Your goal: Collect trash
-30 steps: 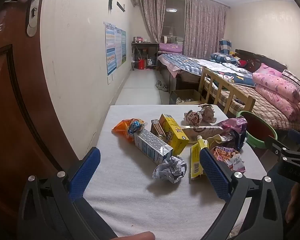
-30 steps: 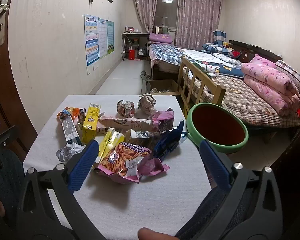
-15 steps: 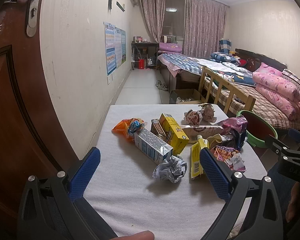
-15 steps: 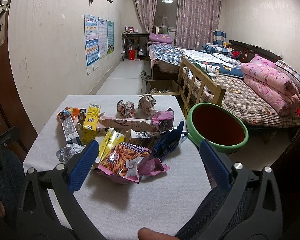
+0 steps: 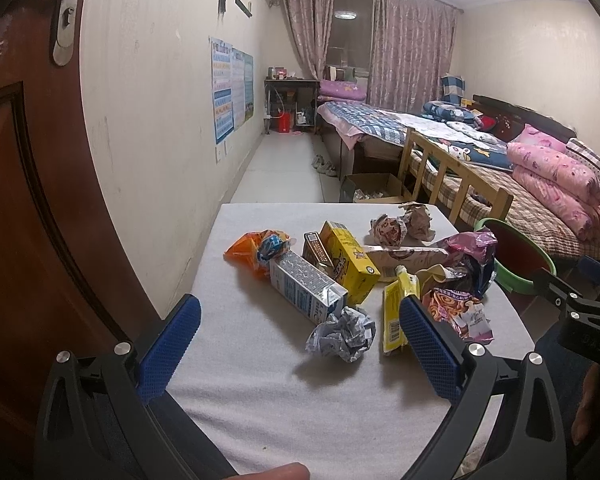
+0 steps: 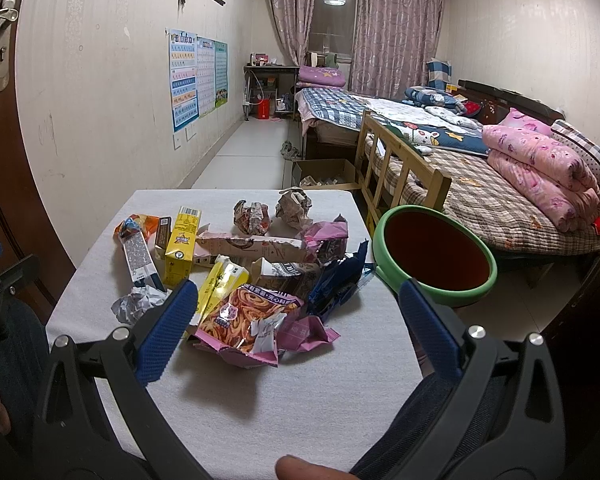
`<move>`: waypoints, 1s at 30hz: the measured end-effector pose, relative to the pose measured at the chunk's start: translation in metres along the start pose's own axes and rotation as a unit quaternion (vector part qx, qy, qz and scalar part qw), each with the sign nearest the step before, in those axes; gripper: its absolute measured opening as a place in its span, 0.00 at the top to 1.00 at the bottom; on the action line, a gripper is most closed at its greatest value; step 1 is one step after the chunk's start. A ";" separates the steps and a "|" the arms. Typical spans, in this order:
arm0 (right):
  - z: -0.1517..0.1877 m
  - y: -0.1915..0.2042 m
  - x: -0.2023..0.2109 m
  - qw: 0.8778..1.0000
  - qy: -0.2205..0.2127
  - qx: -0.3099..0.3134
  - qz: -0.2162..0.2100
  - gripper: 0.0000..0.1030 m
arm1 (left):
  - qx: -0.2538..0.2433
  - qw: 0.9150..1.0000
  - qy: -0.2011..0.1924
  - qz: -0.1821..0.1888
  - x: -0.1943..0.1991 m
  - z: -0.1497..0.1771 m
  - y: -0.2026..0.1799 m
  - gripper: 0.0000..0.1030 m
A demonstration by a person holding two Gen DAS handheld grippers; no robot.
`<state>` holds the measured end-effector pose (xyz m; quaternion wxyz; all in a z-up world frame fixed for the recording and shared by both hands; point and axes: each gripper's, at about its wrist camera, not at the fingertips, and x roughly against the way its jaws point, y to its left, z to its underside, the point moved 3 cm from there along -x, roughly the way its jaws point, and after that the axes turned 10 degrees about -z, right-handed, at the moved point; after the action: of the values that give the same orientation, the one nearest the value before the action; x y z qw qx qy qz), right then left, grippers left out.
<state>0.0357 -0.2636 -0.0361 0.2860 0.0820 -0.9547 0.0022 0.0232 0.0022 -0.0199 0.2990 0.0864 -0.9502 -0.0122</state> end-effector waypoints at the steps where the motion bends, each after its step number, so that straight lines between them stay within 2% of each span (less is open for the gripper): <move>1: 0.000 0.000 0.000 1.000 0.000 0.000 0.000 0.03 | 0.001 1.000 0.001 0.000 -0.004 0.000 0.001 0.08; 30: -0.001 0.001 0.000 1.000 0.000 0.001 0.000 0.03 | 0.002 1.000 0.007 0.003 -0.007 0.002 0.000 0.08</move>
<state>0.0363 -0.2628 -0.0357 0.2860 0.0821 -0.9547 0.0030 0.0281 0.0029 -0.0252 0.3053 0.0842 -0.9485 -0.0090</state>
